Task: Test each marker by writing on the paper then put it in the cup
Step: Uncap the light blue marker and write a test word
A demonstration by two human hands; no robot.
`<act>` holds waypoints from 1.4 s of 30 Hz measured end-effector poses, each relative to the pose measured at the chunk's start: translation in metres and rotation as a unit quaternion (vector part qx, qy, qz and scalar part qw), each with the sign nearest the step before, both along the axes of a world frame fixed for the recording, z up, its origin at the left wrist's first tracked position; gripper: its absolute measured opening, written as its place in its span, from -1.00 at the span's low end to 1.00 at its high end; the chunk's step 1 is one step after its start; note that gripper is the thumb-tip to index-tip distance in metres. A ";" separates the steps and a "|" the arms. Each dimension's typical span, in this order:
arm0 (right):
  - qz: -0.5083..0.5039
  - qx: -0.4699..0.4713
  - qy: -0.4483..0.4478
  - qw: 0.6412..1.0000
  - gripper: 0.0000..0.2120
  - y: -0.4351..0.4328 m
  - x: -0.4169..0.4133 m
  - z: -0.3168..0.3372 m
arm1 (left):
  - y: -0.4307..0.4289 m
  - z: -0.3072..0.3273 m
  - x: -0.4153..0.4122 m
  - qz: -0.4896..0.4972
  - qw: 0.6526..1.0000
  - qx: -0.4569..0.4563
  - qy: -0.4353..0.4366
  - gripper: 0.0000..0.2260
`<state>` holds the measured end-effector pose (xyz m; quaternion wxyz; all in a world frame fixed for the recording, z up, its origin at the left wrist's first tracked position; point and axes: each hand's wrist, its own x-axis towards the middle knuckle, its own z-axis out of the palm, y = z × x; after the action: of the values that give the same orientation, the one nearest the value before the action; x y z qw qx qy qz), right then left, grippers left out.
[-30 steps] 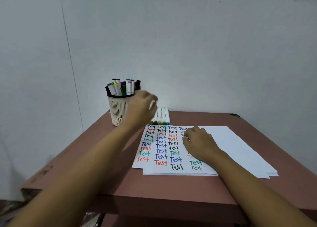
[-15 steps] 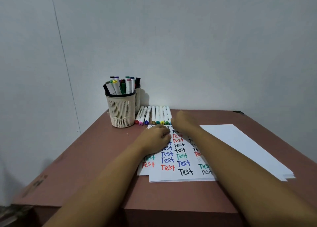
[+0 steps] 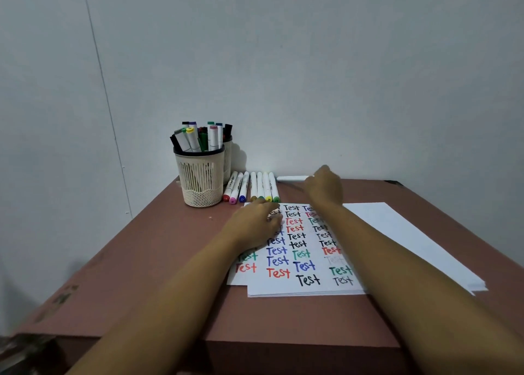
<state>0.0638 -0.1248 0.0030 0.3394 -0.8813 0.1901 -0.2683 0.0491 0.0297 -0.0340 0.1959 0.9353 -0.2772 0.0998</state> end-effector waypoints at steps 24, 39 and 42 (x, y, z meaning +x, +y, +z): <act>0.182 0.522 -0.072 0.830 -0.55 -0.029 -0.099 -0.002 | -0.014 0.015 -0.035 -0.078 0.991 -0.061 -0.091 -0.76; 0.330 0.454 -0.070 0.825 -0.90 -0.025 -0.092 -0.015 | -0.016 0.017 -0.040 -0.071 0.984 -0.151 -0.069 -0.75; 0.335 0.450 -0.078 0.824 -0.90 -0.025 -0.093 -0.014 | -0.015 0.018 -0.041 -0.051 0.983 -0.152 -0.085 -0.73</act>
<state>-0.0291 -0.1500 -0.0108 0.7812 -0.6161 -0.0446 -0.0905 0.0082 0.0151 -0.0162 0.3168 0.8674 -0.3216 0.2094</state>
